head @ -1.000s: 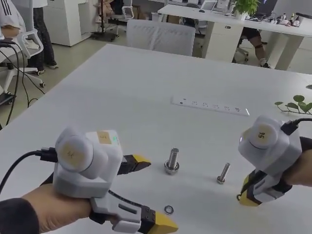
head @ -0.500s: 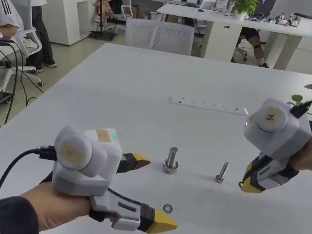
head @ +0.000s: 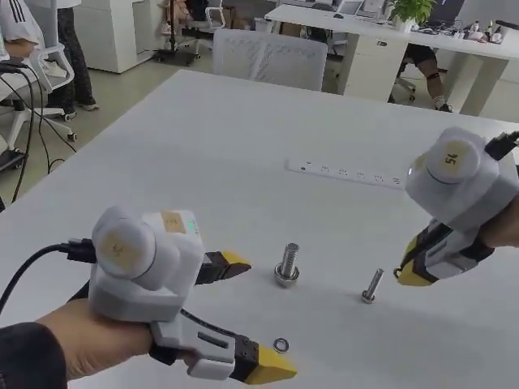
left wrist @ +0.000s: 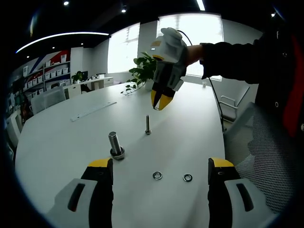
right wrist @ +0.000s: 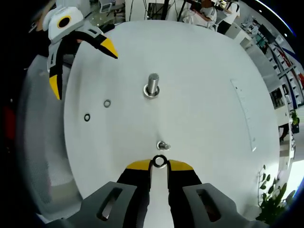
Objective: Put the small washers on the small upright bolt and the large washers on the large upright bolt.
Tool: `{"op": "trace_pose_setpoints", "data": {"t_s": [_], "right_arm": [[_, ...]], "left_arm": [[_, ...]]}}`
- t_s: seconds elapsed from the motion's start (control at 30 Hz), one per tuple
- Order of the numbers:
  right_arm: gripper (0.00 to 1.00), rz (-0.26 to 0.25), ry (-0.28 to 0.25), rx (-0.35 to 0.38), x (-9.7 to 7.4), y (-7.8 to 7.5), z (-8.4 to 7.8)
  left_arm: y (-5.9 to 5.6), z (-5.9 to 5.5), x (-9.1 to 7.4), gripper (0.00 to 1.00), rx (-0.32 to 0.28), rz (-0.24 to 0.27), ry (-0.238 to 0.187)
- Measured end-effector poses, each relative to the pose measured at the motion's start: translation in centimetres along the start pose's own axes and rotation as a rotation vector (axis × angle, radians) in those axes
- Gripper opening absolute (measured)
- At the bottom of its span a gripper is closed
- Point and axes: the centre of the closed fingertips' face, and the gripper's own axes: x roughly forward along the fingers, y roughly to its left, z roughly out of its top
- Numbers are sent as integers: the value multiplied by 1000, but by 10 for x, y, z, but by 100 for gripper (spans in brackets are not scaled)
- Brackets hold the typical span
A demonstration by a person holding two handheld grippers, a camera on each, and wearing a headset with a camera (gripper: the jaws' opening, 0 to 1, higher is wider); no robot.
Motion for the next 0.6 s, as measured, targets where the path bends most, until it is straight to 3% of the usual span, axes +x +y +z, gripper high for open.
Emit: {"op": "trace_pose_setpoints", "data": {"t_s": [0.27, 0.6], "right_arm": [[14, -5, -7, -21, 1, -6, 10], [14, 3, 4, -32, 10, -13, 10]], "left_arm": [[2, 0, -1, 82, -6, 7, -2], [2, -1, 0, 82, -8, 10, 3]]}}
